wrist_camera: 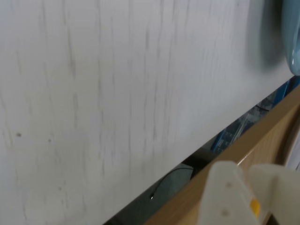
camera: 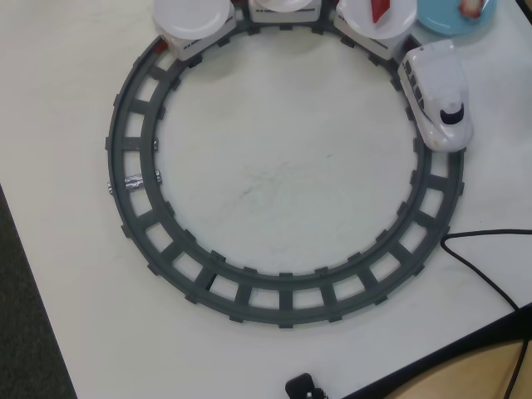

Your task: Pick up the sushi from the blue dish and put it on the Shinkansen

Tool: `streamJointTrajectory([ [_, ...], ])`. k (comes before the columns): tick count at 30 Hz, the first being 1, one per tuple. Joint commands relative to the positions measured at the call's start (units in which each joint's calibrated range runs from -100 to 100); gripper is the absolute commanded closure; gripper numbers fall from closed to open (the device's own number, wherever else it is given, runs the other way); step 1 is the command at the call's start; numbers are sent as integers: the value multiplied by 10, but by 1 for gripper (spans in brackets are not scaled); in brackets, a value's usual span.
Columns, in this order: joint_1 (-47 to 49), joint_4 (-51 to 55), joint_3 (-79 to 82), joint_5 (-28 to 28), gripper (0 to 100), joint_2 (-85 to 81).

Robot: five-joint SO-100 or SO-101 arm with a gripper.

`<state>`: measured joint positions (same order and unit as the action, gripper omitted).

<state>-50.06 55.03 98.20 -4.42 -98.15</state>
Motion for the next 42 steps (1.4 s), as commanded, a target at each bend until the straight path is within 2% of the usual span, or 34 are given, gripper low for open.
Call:
streamJointTrajectory([
  [1,-1,0,-3,-3,98,-5],
  [7,0,1,-31,-61,89,0],
  [14,0,69,-235,-62,86,64],
  [21,1,76,-515,-40,86,368],
  [26,1,112,-702,-49,86,609],
  [29,11,139,-819,-64,81,758],
  [32,24,178,-939,-95,77,893],
  [37,28,249,-1124,-134,77,1075],
  [42,28,308,-1262,-206,77,1205],
])
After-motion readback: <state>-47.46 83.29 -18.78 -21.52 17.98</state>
